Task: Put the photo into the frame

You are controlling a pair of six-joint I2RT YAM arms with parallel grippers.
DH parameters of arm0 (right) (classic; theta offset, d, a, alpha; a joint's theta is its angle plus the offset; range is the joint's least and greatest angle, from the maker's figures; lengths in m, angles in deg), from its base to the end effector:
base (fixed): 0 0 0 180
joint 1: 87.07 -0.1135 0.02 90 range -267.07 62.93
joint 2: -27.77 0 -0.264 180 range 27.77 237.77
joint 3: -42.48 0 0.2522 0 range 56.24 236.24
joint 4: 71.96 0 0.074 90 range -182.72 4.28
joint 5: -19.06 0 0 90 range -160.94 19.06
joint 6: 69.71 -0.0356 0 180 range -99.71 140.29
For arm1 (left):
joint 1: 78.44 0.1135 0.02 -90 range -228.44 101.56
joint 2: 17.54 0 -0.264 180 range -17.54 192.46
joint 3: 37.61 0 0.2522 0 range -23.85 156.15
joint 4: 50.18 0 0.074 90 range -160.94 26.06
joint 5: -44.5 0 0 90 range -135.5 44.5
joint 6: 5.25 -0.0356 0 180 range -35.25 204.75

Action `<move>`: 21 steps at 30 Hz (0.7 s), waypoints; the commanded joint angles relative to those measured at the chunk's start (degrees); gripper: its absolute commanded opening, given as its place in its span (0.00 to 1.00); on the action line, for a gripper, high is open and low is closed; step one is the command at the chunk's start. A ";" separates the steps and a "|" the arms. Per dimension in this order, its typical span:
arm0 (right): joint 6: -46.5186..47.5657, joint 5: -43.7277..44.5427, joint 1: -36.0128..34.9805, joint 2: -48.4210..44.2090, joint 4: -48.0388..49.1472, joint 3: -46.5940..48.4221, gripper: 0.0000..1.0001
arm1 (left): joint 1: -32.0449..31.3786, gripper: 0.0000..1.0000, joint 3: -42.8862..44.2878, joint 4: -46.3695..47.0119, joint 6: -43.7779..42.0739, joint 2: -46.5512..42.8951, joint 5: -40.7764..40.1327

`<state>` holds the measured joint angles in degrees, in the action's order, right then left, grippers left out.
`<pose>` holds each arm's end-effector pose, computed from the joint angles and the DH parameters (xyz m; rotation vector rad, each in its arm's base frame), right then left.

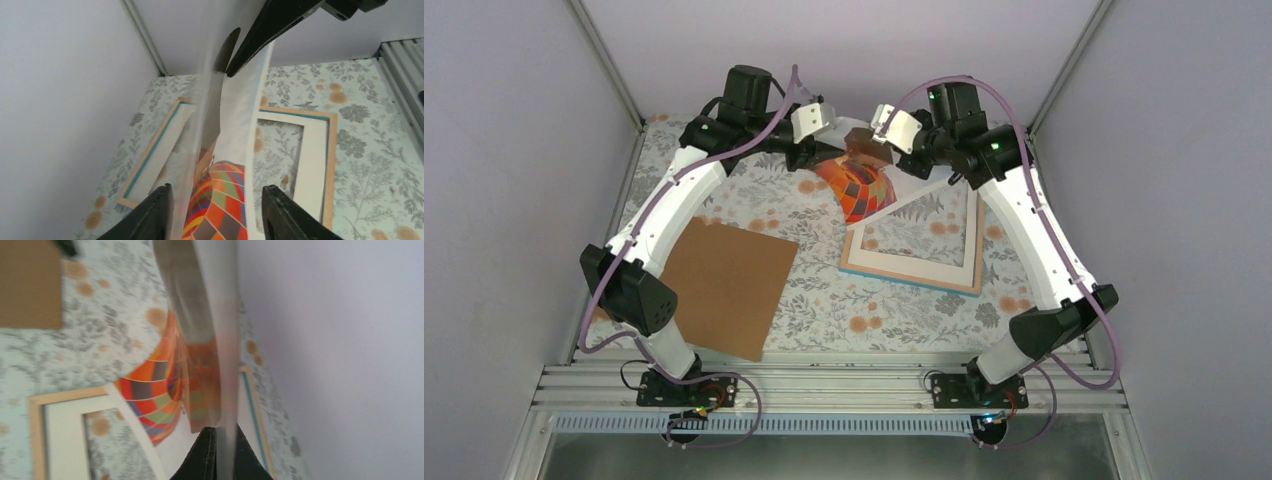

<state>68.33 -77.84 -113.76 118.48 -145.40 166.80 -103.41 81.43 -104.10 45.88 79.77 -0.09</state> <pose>0.2816 0.1463 0.4470 -1.4221 1.7573 -0.0621 0.3262 -0.1799 0.4160 1.4259 1.4295 -0.6856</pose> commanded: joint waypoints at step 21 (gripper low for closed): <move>24.77 28.84 4.90 -13.63 45.37 -25.41 0.03 | 10.28 1.00 5.52 12.31 24.77 8.26 -10.86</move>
<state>87.78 -53.05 -109.00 107.01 -109.60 146.85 -93.12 85.47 -92.06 68.28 87.75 -10.32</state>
